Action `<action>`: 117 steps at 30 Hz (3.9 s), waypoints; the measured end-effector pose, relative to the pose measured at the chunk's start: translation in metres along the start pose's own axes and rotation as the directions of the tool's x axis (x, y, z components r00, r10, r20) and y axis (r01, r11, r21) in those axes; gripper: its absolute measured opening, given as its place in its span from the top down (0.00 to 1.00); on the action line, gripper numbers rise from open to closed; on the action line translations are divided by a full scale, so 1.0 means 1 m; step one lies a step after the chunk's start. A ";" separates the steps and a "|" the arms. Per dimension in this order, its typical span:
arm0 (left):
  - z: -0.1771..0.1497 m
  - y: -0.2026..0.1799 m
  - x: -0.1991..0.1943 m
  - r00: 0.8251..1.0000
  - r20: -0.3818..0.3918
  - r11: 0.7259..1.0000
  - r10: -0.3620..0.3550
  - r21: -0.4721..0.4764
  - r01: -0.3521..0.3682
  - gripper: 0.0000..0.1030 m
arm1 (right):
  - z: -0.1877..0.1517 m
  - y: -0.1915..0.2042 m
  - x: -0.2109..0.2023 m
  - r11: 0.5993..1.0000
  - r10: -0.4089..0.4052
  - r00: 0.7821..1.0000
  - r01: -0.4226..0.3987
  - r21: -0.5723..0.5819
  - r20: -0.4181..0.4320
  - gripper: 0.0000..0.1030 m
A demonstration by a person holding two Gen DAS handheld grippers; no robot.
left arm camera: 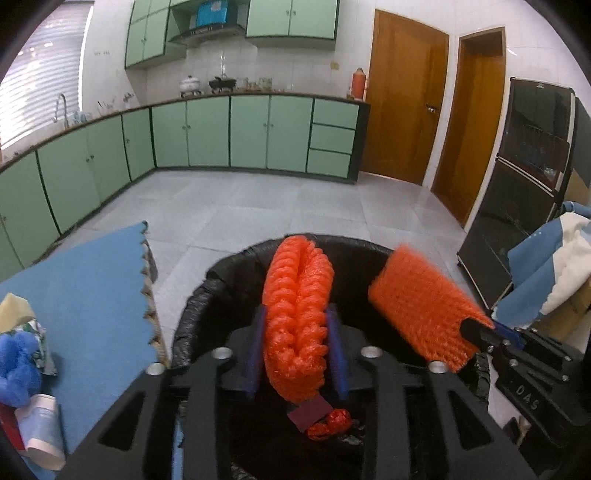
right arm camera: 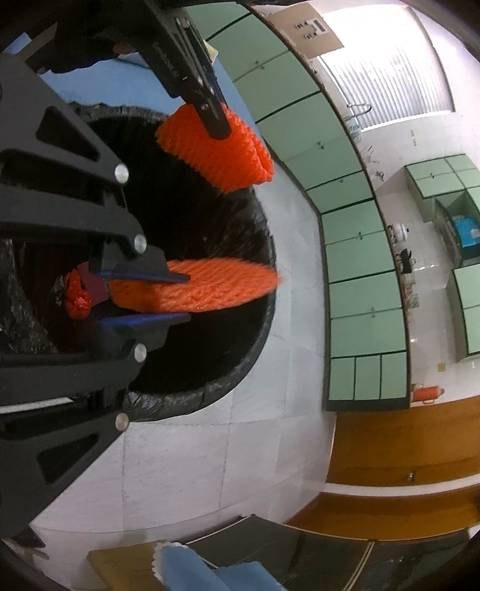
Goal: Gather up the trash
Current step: 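Carry both orange foam nets over the bin and open both grippers, then grasp the white-blue paper cup with the right gripper, then grasp the red printed paper bag with the left gripper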
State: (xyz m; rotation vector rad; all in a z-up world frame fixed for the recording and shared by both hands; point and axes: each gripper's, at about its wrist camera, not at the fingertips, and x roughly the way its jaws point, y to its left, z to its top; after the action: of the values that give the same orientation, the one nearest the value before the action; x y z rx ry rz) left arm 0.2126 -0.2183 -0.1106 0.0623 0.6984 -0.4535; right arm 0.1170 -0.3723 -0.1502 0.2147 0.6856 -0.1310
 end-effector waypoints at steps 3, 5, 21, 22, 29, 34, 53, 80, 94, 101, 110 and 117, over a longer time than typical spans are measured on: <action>0.002 0.003 -0.001 1.000 0.002 1.000 -0.008 -0.012 0.008 0.47 | -0.003 0.000 0.002 1.000 -0.022 1.000 0.022 0.012 0.002 0.53; 0.003 0.007 -0.005 1.000 0.005 1.000 -0.004 -0.021 0.004 0.41 | -0.005 -0.001 0.001 0.999 -0.037 0.999 0.037 0.018 0.007 0.40; -0.012 0.093 -0.118 0.975 0.135 0.983 0.174 -0.090 -0.163 0.26 | 0.007 0.073 -0.053 0.999 0.034 0.992 -0.033 -0.013 0.118 0.10; -0.018 0.104 -0.128 0.970 0.138 0.977 0.199 -0.103 -0.186 0.26 | 0.007 0.080 -0.055 0.999 0.048 0.992 -0.046 -0.022 0.121 0.10; -0.054 0.173 -0.174 0.918 0.128 0.918 0.377 -0.187 -0.351 0.26 | 0.000 0.151 -0.054 0.984 0.150 0.983 -0.139 -0.113 0.101 0.10; -0.086 0.213 -0.194 0.872 0.090 0.865 0.481 -0.214 -0.454 0.26 | -0.014 0.203 -0.046 0.962 0.232 0.970 -0.219 -0.161 0.070 0.10; -0.152 0.293 -0.208 0.821 -0.040 0.770 0.570 -0.322 -0.551 0.26 | -0.071 0.341 0.007 0.859 0.345 0.927 -0.374 -0.350 -0.145 0.11; -0.163 0.309 -0.207 0.826 -0.066 0.762 0.560 -0.351 -0.545 0.26 | -0.085 0.380 0.036 0.816 0.356 0.892 -0.442 -0.371 -0.279 0.44; -0.156 0.281 -0.182 0.874 -0.079 0.811 0.479 -0.341 -0.475 0.26 | -0.077 0.326 0.011 0.856 0.335 0.915 -0.395 -0.334 -0.226 0.46; -0.144 0.265 -0.160 0.899 -0.080 0.830 0.431 -0.355 -0.429 0.24 | -0.072 0.299 0.018 0.881 0.307 0.929 -0.359 -0.309 -0.206 0.46; -0.141 0.271 -0.127 0.898 -0.132 0.821 0.420 -0.366 -0.438 0.21 | -0.074 0.294 0.027 0.887 0.308 0.926 -0.362 -0.287 -0.217 0.46; -0.140 0.283 -0.106 0.903 -0.172 0.813 0.393 -0.395 -0.429 0.22 | -0.074 0.294 0.030 0.887 0.311 0.923 -0.367 -0.281 -0.225 0.45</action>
State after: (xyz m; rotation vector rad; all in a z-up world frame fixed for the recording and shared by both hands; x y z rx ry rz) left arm 0.1757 0.1056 -0.1777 -0.1796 0.8278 0.1294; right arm 0.1506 -0.0709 -0.1803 0.0315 0.8221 0.3408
